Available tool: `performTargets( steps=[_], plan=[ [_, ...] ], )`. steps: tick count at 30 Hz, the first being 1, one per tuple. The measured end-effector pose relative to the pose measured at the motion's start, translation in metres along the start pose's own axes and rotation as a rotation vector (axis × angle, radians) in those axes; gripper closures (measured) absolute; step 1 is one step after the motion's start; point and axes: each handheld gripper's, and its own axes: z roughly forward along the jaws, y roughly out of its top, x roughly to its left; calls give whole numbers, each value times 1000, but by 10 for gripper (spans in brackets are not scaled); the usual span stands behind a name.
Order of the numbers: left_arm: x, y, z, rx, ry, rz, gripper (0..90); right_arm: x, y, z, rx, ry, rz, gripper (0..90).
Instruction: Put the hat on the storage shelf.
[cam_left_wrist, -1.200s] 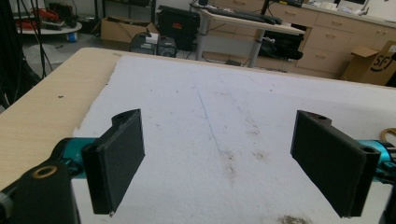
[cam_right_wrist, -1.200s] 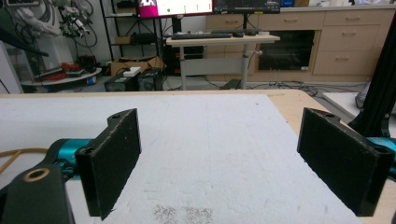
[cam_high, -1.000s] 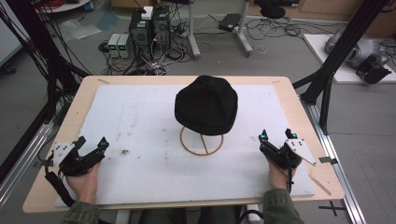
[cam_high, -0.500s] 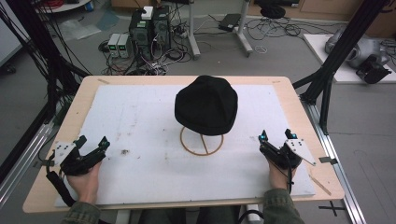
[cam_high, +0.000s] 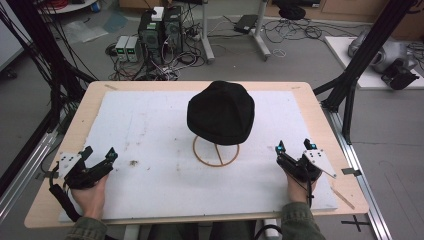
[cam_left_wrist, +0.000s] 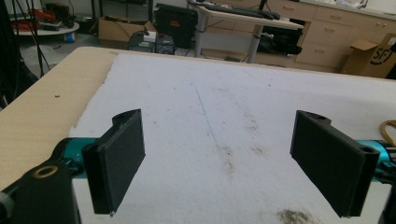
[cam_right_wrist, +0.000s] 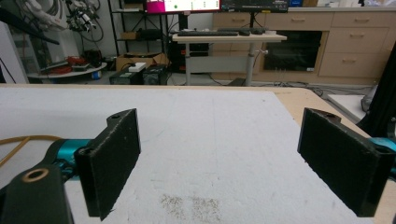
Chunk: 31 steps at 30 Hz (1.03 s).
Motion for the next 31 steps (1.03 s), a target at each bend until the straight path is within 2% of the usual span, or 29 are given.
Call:
performTargets(
  steps=[31],
  plan=[
    [0,-1,3,13,-4,-1,182,-1,-2,1,15,12,-12,124]
  ],
)
